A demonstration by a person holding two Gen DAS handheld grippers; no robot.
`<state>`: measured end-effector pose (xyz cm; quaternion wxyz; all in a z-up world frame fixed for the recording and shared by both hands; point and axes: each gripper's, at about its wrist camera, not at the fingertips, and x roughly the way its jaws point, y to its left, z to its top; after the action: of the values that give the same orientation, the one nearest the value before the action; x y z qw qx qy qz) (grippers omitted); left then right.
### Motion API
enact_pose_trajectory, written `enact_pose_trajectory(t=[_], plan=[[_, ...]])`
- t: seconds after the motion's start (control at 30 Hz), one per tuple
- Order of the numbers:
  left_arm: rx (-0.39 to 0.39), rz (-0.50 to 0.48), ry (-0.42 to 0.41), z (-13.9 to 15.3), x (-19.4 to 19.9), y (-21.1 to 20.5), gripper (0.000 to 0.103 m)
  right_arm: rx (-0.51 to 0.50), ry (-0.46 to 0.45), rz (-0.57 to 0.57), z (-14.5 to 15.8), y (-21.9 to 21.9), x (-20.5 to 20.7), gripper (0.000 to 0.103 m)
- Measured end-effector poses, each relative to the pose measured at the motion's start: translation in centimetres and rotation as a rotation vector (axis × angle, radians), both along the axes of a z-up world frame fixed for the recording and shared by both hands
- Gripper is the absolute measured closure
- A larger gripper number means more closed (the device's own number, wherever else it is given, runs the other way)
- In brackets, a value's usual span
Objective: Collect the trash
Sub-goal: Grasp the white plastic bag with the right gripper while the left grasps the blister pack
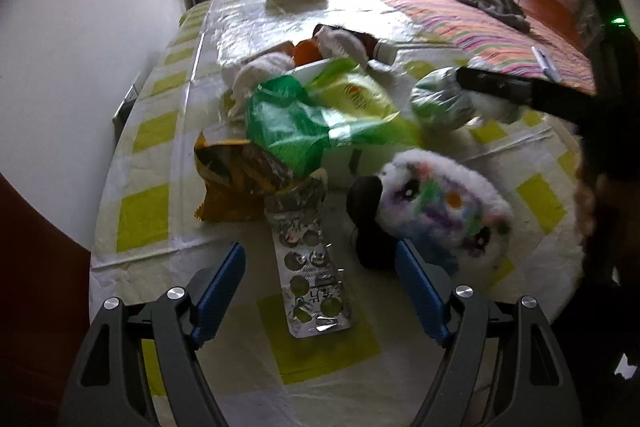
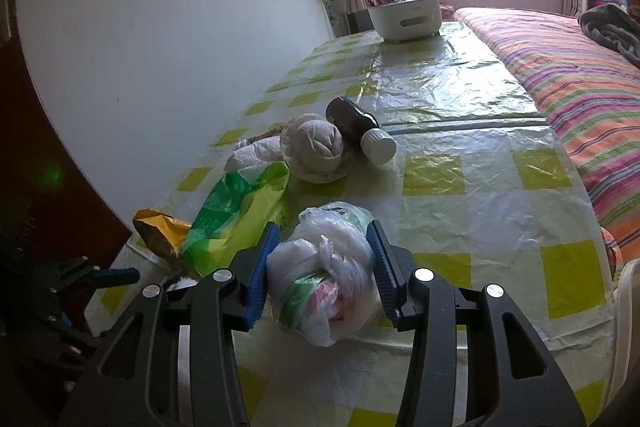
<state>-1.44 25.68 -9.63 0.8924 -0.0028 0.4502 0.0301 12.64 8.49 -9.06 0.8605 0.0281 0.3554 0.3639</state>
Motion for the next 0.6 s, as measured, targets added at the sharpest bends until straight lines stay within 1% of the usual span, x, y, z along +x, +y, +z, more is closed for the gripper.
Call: enact_pose_trajectory(t=[0.07, 0.1, 0.17, 0.2, 0.23, 0.43, 0.6], plan=[[-0.027, 0.022, 0.017, -0.4, 0.3, 0.6, 0.029, 0.009, -0.003, -0.002, 0.1, -0.3, 0.0, 0.059], [-0.041, 0.037, 0.027, -0.6, 0.4, 0.9, 0.031, 0.013, -0.005, -0.002, 0.2, -0.4, 0.0, 0.059], [-0.055, 0.044, 0.041, -0.9, 0.6, 1.2, 0.051, 0.02, -0.009, -0.002, 0.4, -0.5, -0.1, 0.059], [-0.064, 0.045, 0.046, -1.0, 0.7, 1.3, 0.056, 0.025, -0.012, -0.003, 0.5, -0.6, -0.1, 0.059], [-0.074, 0.042, 0.049, -1.0, 0.7, 1.3, 0.066, 0.028, -0.013, -0.002, 0.6, -0.7, -0.1, 0.059], [-0.039, 0.024, 0.044, -1.0, 0.9, 0.6, 0.067, 0.041, -0.024, -0.002, 0.8, -1.0, -0.3, 0.059], [-0.035, 0.014, 0.033, -0.9, 0.9, 0.4, 0.068, 0.056, -0.031, -0.007, 1.0, -1.3, -0.4, 0.059]])
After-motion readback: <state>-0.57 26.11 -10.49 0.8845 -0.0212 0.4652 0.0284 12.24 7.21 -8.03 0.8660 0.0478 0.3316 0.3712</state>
